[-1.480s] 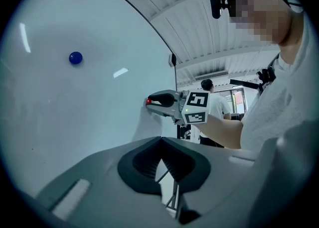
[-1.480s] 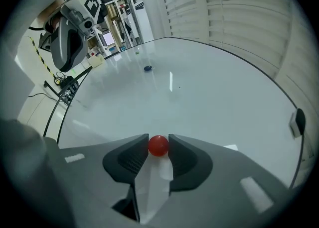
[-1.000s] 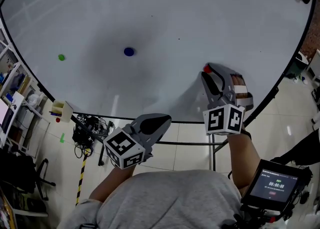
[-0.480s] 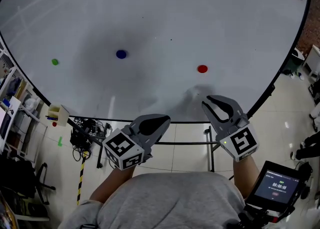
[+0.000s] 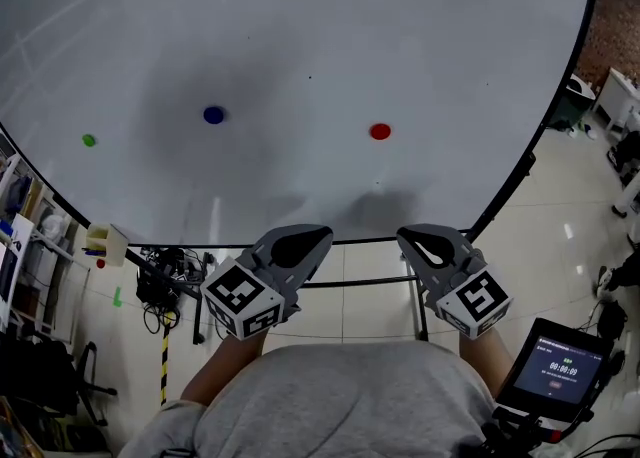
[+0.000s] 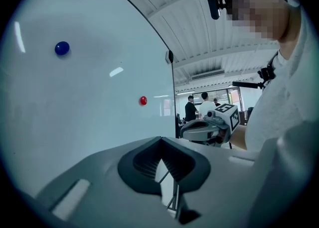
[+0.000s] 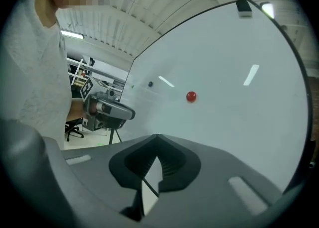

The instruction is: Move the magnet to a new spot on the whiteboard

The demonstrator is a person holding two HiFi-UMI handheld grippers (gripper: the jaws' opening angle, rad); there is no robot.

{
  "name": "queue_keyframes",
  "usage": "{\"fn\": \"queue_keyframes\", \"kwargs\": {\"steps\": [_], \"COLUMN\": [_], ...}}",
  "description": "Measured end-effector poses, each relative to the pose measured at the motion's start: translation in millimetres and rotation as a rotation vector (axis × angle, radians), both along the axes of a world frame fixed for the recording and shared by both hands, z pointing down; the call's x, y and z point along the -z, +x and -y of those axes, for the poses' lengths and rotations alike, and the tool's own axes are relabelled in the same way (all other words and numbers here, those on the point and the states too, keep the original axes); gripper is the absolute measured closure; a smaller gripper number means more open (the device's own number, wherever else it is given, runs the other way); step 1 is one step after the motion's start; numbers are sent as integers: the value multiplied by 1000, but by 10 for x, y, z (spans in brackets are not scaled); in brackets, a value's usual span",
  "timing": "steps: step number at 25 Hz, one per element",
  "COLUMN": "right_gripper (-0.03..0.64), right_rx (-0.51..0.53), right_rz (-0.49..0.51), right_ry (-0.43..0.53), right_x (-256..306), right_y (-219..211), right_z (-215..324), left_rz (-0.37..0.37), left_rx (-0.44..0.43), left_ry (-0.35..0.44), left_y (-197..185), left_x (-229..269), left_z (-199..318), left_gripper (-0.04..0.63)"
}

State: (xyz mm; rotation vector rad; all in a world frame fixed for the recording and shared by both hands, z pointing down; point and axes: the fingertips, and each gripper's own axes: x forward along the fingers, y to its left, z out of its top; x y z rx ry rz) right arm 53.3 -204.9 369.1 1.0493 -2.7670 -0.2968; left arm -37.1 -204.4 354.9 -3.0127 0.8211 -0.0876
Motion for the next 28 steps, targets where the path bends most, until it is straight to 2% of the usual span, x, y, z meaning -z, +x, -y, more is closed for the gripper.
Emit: {"fn": "queue_keyframes", "kwargs": {"steps": [9,28], "right_gripper": [614,615], "right_rx": [10,52], "right_rz": [25,5], "right_ry": [-49,-30], "right_x": [-87,-38], "right_y": [-22,-155], "right_z": [-5,-54], "left_rz": [5,7], "left_rx": [-17,11], "left_ry": [-12,-10], "left_y": [35,-44], "left_x": [-44,-21], "left_z": [9,-65], "left_gripper": [620,620]}}
